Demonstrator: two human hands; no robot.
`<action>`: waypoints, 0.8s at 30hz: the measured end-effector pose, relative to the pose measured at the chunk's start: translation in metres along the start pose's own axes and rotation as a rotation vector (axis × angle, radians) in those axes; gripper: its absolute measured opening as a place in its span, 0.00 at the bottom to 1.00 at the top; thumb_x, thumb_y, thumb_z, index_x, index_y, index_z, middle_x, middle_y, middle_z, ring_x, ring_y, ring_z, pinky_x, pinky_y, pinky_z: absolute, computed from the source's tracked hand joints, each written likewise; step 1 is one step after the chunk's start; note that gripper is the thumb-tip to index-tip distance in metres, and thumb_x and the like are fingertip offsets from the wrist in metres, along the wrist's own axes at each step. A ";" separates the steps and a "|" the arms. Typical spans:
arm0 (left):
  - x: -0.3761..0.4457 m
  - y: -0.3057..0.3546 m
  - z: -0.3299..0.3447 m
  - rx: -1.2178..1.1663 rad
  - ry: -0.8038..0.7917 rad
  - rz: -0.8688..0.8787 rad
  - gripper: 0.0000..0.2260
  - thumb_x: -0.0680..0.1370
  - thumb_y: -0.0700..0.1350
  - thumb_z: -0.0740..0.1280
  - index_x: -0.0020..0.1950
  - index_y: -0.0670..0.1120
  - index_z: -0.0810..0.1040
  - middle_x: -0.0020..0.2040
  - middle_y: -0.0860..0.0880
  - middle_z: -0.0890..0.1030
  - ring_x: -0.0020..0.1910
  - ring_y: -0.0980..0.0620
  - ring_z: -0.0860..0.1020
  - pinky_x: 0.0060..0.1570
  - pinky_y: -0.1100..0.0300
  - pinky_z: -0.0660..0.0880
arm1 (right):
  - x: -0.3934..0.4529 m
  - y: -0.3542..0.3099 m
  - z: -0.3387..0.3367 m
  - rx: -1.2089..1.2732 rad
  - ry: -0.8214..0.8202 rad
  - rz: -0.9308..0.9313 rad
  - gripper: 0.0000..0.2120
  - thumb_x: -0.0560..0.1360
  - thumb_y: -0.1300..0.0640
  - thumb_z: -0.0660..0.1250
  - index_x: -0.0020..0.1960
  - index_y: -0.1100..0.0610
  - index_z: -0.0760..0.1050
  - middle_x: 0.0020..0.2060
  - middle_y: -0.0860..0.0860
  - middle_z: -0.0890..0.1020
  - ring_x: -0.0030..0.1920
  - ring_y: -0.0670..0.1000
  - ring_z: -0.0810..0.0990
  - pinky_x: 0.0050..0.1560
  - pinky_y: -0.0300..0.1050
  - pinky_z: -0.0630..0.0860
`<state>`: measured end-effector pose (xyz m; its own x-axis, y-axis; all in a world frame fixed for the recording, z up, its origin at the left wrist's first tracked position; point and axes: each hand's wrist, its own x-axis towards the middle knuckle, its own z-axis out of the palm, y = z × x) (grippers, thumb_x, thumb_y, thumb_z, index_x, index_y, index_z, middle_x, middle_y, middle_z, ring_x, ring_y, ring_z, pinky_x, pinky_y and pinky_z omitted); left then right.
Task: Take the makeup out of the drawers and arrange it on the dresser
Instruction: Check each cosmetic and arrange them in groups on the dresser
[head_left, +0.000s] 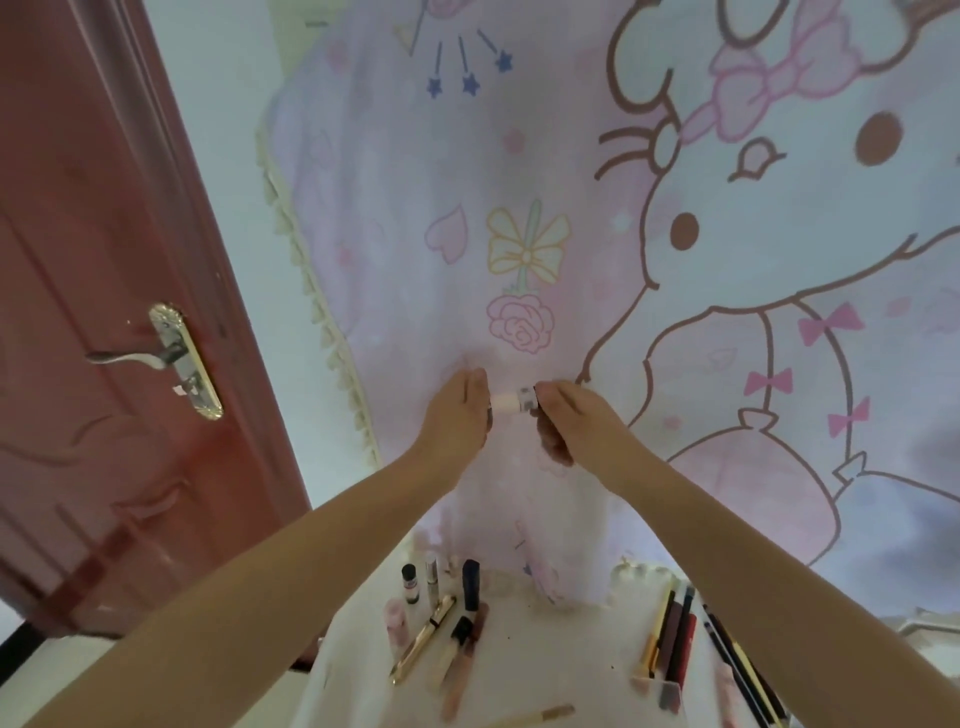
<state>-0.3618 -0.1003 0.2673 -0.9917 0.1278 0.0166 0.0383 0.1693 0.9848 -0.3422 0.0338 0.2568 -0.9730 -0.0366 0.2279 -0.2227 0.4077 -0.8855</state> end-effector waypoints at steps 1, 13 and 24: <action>0.001 -0.001 -0.002 -0.012 0.011 -0.010 0.15 0.81 0.44 0.50 0.34 0.46 0.62 0.26 0.50 0.64 0.20 0.56 0.61 0.19 0.67 0.57 | -0.001 0.001 -0.003 0.010 -0.034 -0.038 0.12 0.79 0.61 0.54 0.40 0.48 0.69 0.29 0.45 0.74 0.25 0.40 0.73 0.28 0.34 0.71; 0.020 0.026 -0.015 0.083 0.088 0.141 0.16 0.80 0.43 0.50 0.32 0.47 0.61 0.29 0.48 0.65 0.27 0.52 0.61 0.27 0.60 0.57 | 0.021 -0.032 -0.021 0.110 -0.098 -0.155 0.15 0.74 0.69 0.62 0.44 0.49 0.72 0.38 0.45 0.79 0.37 0.41 0.79 0.39 0.37 0.78; 0.031 0.046 -0.019 0.082 0.091 0.189 0.16 0.80 0.42 0.50 0.31 0.46 0.62 0.28 0.48 0.64 0.26 0.52 0.61 0.26 0.60 0.56 | 0.030 -0.045 -0.033 0.122 -0.138 -0.215 0.21 0.71 0.71 0.65 0.48 0.44 0.70 0.48 0.43 0.77 0.51 0.44 0.77 0.49 0.39 0.77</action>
<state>-0.3934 -0.1075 0.3165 -0.9727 0.0765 0.2192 0.2312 0.2299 0.9454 -0.3597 0.0441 0.3172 -0.9000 -0.2373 0.3657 -0.4221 0.2646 -0.8670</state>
